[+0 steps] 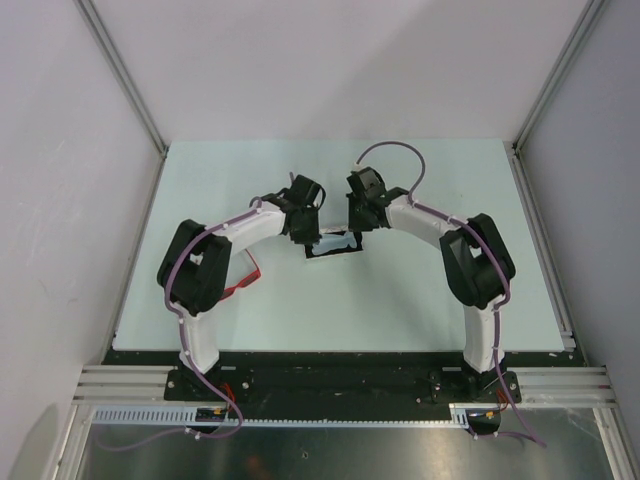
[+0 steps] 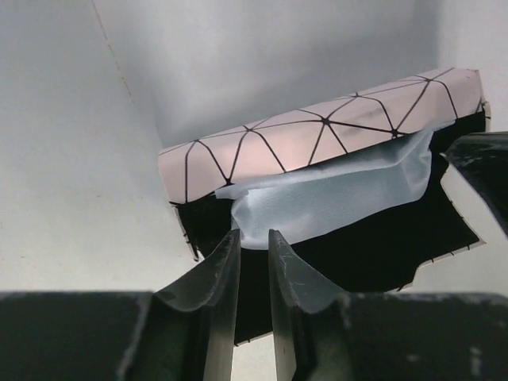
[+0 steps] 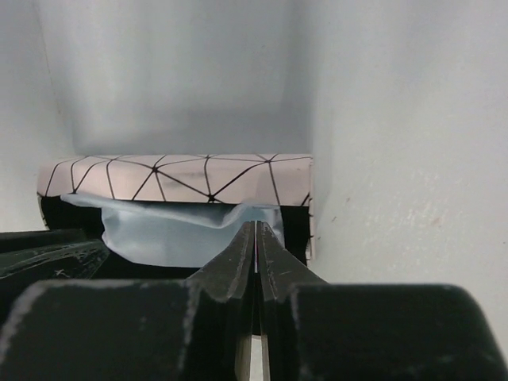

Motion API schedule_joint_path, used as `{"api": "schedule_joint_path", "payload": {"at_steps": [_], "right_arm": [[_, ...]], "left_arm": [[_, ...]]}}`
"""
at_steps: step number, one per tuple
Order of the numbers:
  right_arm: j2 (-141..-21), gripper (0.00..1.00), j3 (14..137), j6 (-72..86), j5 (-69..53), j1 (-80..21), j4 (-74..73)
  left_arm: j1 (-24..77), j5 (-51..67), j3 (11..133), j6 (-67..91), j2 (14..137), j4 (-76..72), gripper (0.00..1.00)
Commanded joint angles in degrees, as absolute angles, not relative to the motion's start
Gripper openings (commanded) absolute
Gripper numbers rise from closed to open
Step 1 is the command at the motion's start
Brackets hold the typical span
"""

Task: Organize the sunglasses

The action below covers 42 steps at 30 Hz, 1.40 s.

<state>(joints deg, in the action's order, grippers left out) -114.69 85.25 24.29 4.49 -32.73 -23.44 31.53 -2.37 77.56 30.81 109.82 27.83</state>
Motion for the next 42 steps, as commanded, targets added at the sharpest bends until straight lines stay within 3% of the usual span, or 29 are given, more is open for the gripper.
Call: {"api": "schedule_joint_path", "payload": {"at_steps": [1, 15, 28, 42], "right_arm": [[-114.43, 0.08, 86.48, 23.64, 3.08, -33.31, -23.03], [-117.25, 0.09, 86.49, 24.17, 0.88, -33.22, -22.24], [-119.36, 0.09, 86.40, 25.13, 3.69, -32.61, -21.18], [-117.78, 0.22, 85.52, 25.14, 4.66, -32.61, -19.43]], "left_arm": [[31.99, 1.31, 79.63, 29.62, 108.98, 27.51, 0.25], [32.08, 2.20, 83.32, 28.48, 114.34, 26.19, 0.25], [32.08, -4.04, 82.18, 27.68, 115.31, 25.75, 0.25], [32.08, -2.81, 81.56, 27.16, 113.12, 25.58, 0.35]]}}
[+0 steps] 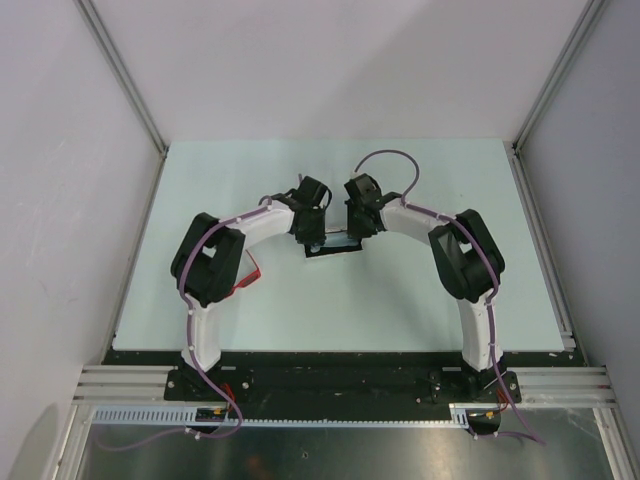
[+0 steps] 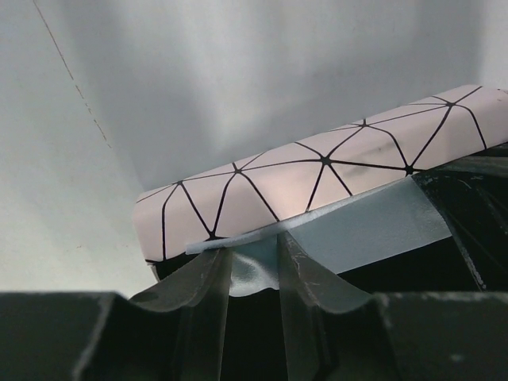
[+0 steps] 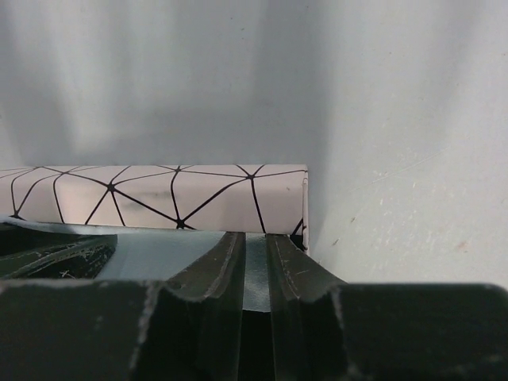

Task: Organize the sunglasses

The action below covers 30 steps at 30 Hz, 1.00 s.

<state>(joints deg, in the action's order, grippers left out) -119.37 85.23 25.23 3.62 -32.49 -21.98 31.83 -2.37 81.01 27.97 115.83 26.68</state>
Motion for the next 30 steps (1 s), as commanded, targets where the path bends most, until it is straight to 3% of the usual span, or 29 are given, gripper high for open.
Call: {"api": "schedule_joint_path", "payload": {"at_steps": [1, 12, 22, 30], "right_arm": [[-117.51, 0.23, 85.43, 24.96, 4.48, -32.69, -18.99], [-115.93, 0.25, 83.68, 23.55, 3.95, -35.15, -16.00], [-114.35, 0.38, 82.18, 23.12, 7.64, -36.82, -13.80], [-112.86, 0.39, 82.00, 23.47, 8.61, -37.35, -13.27]], "left_arm": [[32.08, -2.73, 81.65, 27.16, 112.77, 25.66, 0.35], [32.08, -2.37, 81.74, 27.42, 111.18, 25.49, 0.37], [31.56, -5.53, 80.77, 26.63, 104.86, 25.49, 0.40], [27.16, -2.38, 81.21, 26.55, 104.06, 25.49, 0.45]]}}
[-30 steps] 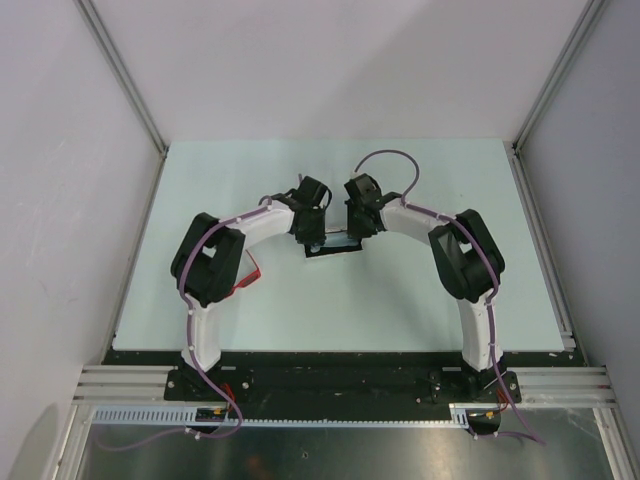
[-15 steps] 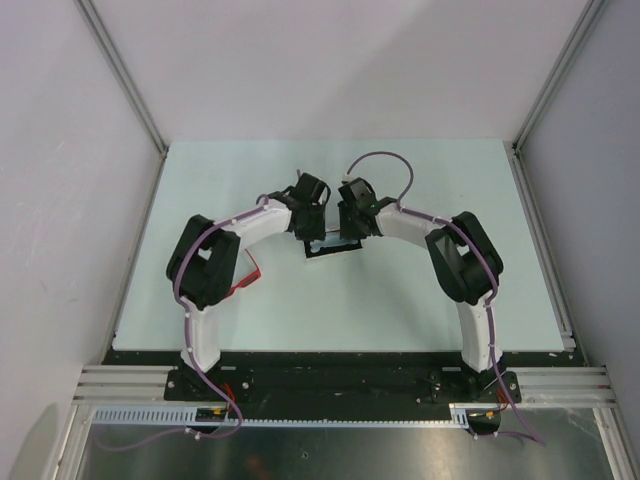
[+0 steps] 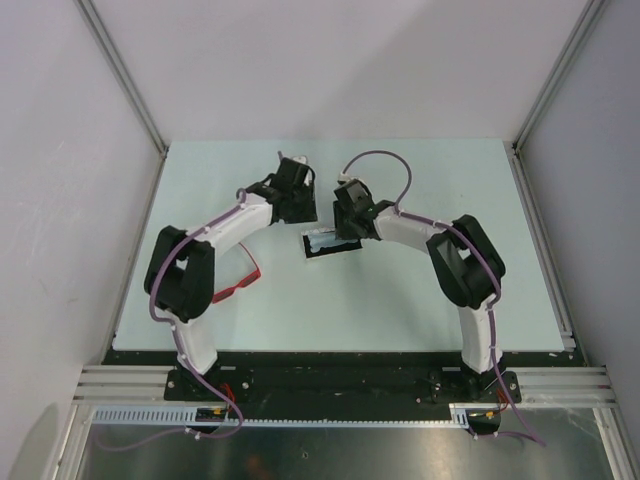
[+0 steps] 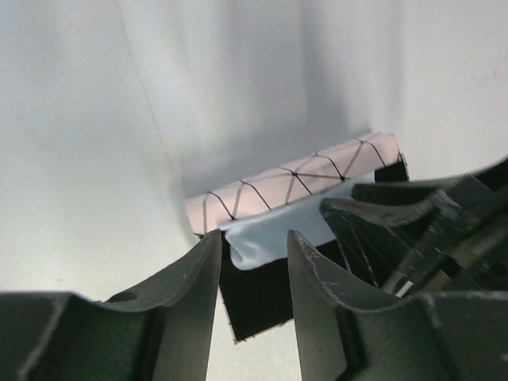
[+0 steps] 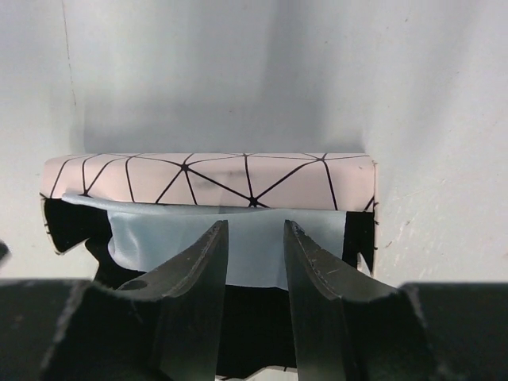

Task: Organize the sunglasses

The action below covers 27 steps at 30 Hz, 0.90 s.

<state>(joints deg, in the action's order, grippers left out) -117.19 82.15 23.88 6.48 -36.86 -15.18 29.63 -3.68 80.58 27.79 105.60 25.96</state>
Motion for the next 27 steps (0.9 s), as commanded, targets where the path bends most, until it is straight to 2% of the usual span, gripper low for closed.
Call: {"api": "schedule_joint_path", "payload": {"at_steps": [1, 4, 8, 13, 20, 27], "right_arm": [[-112.50, 0.39, 81.91, 23.73, 8.61, -37.35, -13.36], [-110.66, 0.40, 81.91, 24.43, 8.53, -37.35, -13.45], [-107.76, 0.40, 82.00, 25.49, 7.82, -37.35, -15.11], [-104.86, 0.39, 81.74, 26.80, 6.24, -37.62, -18.18], [-101.16, 0.38, 81.30, 29.61, 3.26, -37.09, -22.67], [-99.23, 0.39, 81.21, 35.85, -2.45, -33.23, -29.26]], "left_arm": [[26.46, -1.33, 81.56, 26.19, 104.76, 25.49, 0.46], [25.49, 1.76, 82.61, 26.10, 108.10, 25.49, 0.46], [23.91, 0.09, 83.84, 26.45, 110.91, 25.40, 0.45], [22.68, 0.61, 85.69, 24.35, 115.57, 25.58, 0.35], [22.68, 9.39, 86.05, 23.47, 119.44, 25.49, 0.30], [24.52, 12.13, 80.87, 20.74, 116.46, 24.96, 0.24]]}}
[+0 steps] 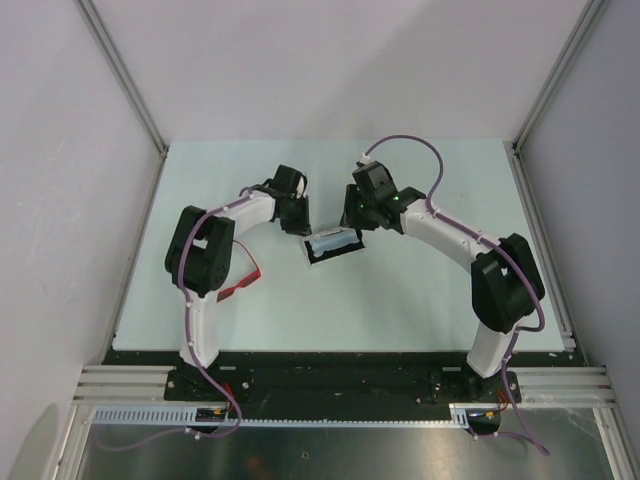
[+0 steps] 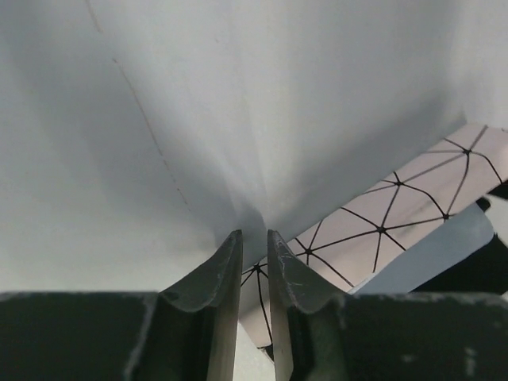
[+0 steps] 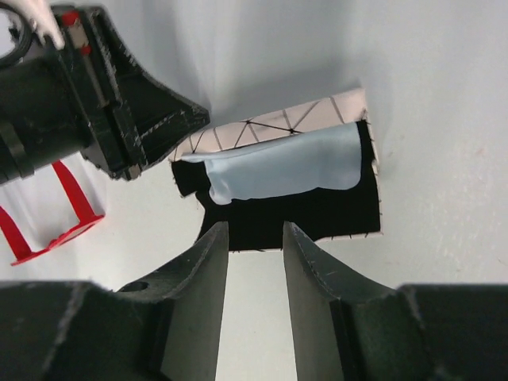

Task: Organize the sunglasses

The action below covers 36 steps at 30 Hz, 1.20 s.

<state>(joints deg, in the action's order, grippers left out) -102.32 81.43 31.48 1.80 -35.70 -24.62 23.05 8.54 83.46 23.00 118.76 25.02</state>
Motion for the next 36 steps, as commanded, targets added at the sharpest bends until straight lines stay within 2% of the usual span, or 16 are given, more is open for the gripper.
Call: {"api": "schedule_joint_path", "payload": {"at_steps": [1, 7, 17, 25, 31, 34, 36], "right_arm": [[-99.05, 0.38, 81.21, 37.51, -3.07, -32.70, -29.70], [-98.52, 0.38, 81.21, 43.05, -8.08, -30.06, -31.90], [-101.16, 0.31, 80.60, 50.07, -13.88, -29.88, -31.02], [-105.90, 0.34, 80.16, 63.62, -17.75, -30.93, -30.06], [-107.67, 0.37, 80.16, 73.90, -9.68, -34.19, -32.26], [-107.58, 0.34, 80.07, 76.37, -5.20, -34.80, -33.22], [-107.93, 0.28, 80.16, 78.48, -3.70, -34.63, -34.80]], "left_arm": [[24.78, 12.22, 79.03, 20.92, 115.67, 24.35, 0.24], [28.30, 12.92, 73.49, 20.83, 111.28, 23.21, 0.24], [31.29, 11.78, 67.15, 22.41, 106.79, 21.80, 0.24], [31.29, 8.88, 66.71, 23.99, 104.77, 21.62, 0.25], [31.29, 7.47, 66.79, 24.17, 104.15, 21.18, 0.25], [31.29, 7.65, 67.15, 24.26, 104.59, 21.09, 0.26], [31.29, 7.91, 67.24, 24.34, 104.85, 21.09, 0.26]]}}
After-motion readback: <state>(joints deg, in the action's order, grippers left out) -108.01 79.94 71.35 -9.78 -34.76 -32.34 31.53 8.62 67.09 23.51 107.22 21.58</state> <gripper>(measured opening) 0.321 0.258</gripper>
